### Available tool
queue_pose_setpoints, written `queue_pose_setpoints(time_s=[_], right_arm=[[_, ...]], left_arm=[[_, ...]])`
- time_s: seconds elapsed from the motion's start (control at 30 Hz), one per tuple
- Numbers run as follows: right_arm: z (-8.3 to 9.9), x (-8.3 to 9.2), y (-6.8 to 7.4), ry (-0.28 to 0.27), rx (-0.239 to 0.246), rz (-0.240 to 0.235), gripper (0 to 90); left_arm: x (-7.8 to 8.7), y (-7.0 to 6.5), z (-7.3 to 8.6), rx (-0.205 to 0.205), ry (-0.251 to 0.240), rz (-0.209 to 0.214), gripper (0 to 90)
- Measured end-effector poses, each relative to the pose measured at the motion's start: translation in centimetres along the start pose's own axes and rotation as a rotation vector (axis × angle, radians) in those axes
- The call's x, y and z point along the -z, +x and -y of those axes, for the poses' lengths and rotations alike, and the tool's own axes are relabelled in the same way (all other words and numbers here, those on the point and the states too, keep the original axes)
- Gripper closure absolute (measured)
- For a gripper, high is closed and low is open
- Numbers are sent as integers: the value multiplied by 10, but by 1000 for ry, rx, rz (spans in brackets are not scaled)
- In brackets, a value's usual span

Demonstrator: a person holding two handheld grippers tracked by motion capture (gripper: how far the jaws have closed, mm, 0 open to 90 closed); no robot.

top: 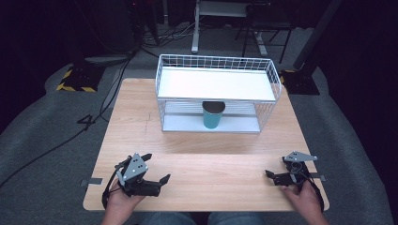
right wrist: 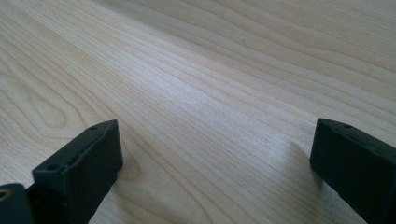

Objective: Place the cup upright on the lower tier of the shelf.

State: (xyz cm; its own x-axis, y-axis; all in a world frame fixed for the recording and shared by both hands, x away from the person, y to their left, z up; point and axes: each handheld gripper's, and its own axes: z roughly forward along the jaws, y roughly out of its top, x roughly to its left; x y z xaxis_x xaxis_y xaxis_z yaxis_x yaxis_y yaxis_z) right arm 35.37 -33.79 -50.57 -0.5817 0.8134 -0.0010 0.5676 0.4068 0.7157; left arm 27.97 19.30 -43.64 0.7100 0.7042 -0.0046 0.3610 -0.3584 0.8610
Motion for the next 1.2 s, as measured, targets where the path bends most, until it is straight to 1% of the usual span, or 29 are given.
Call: queue_pose_setpoints(time_s=[0.03,0.07,0.1,0.13,0.17,0.2,0.23,0.27,0.3,0.4,0.43,0.47,0.53,0.6,0.63,0.67,0.73,0.77,0.8,0.83,0.87,0.9,0.93,0.97,1.03,1.07,1.1,1.2], right_arm=[[0,0,0,0,0,0,30],[0,0,0,0,0,0,30],[0,0,0,0,0,0,30],[0,0,0,0,0,0,30],[0,0,0,0,0,0,30],[0,0,0,0,0,0,30],[0,0,0,0,0,0,30],[0,0,0,0,0,0,30],[0,0,0,0,0,0,30],[0,0,0,0,0,0,30],[0,0,0,0,0,0,30],[0,0,0,0,0,0,30],[0,0,0,0,0,0,30],[0,0,0,0,0,0,30],[0,0,0,0,0,0,30],[0,0,0,0,0,0,30],[0,0,0,0,0,0,30],[0,0,0,0,0,0,30],[0,0,0,0,0,0,30],[0,0,0,0,0,0,30],[0,0,0,0,0,0,30],[0,0,0,0,0,0,30],[0,0,0,0,0,0,30],[0,0,0,0,0,0,30],[0,0,0,0,0,0,30],[0,0,0,0,0,0,30],[0,0,0,0,0,0,30],[0,0,0,0,0,0,30]], left_arm=[[1,0,4,3,5,8,61],[2,3,10,17,15,16,62],[2,3,10,17,15,16,63],[4,5,17,27,22,25,64],[4,5,17,27,22,25,64],[5,7,23,29,42,23,65],[5,7,23,29,42,23,65],[5,10,27,30,63,16,65],[4,14,32,48,85,16,67],[1,21,41,65,116,9,71],[0,22,43,78,123,14,74],[0,22,43,78,123,14,75],[-4,26,51,90,167,10,75],[-6,27,53,91,176,10,76],[-7,29,54,91,190,10,76],[-9,30,58,110,205,10,76],[-11,32,60,113,215,6,76],[-12,33,62,121,223,2,76],[-13,34,64,115,236,-4,76],[-14,35,65,123,242,-5,76],[-15,35,66,122,252,-4,76],[-15,35,66,122,252,-4,76],[-17,35,68,116,272,-9,76],[-17,35,67,107,273,-17,78],[-17,35,67,107,276,-14,79],[-18,34,67,96,271,-19,79],[-19,34,67,93,271,-22,78],[-21,31,67,59,294,-57,77]])
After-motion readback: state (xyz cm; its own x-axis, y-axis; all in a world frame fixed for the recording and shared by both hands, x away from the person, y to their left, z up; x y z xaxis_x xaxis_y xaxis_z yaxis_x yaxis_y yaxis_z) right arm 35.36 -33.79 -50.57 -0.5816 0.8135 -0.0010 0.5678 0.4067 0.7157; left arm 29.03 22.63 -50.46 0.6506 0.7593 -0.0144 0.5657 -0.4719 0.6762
